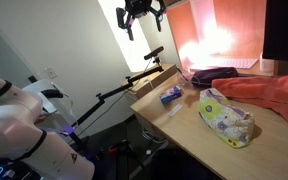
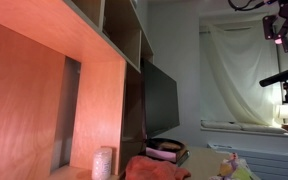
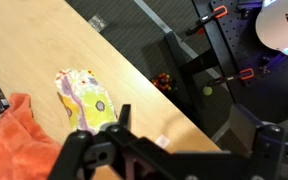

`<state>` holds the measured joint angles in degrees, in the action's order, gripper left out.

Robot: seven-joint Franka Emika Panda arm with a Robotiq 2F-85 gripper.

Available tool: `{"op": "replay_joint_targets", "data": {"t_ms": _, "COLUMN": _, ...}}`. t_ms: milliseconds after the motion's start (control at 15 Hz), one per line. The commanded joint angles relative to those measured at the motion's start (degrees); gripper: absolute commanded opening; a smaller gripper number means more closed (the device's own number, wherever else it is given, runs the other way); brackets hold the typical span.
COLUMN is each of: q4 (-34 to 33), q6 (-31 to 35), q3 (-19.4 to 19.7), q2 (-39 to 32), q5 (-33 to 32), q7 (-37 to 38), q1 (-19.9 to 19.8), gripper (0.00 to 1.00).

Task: Move the white purse to the left

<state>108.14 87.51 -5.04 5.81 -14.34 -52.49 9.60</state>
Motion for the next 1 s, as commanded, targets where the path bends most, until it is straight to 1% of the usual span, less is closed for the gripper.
{"op": "replay_joint_targets", "data": {"t_ms": 0, "q4": -1.23, "q6": -1.03, "q3": -0.8, "q2": -1.13, "q5": -0.02, "q7": 0.02, "q1": -0.57, "gripper": 1.0}}
{"op": "replay_joint_targets", "data": {"t_ms": 200, "q4": -2.59, "q6": -1.91, "q3": -1.13, "q2": -2.77, "q5": -0.15, "q7": 0.17, "q1": -0.6, "gripper": 1.0}}
{"op": "replay_joint_targets", "data": {"t_ms": 467, "q4": -2.81, "q6": -2.13, "q3": -1.13, "q2": -2.84, "q5": -0.16, "q7": 0.17, "q1": -0.62, "gripper": 1.0}}
{"op": "replay_joint_targets", "data": {"t_ms": 533, "q4": -3.3, "q6": -1.09, "q3": -0.93, "q2": -3.58, "q5": 0.58, "q7": -1.17, "q1": -0.73, "gripper": 1.0}}
{"op": "replay_joint_targets", "data": {"t_ms": 600, "q4": -4.22, "q6": -1.43, "q3": -1.22, "q2": -4.77, "q5": -0.68, "q7": -1.84, "q1": -0.53, "gripper": 1.0}}
{"op": "replay_joint_targets", "data": {"t_ms": 800, "q4": -6.29, "q6": 0.79, "q3": -1.95, "q2": -7.94, "q5": -2.26, "q7": -7.59, "q1": -0.06, "gripper": 1.0}}
{"op": "replay_joint_targets", "data": {"t_ms": 933, "q4": -7.77, "q6": 3.14, "q3": -2.6, "q2": -10.22, "q5": -2.67, "q7": -13.1, "q1": -0.04, "gripper": 1.0}}
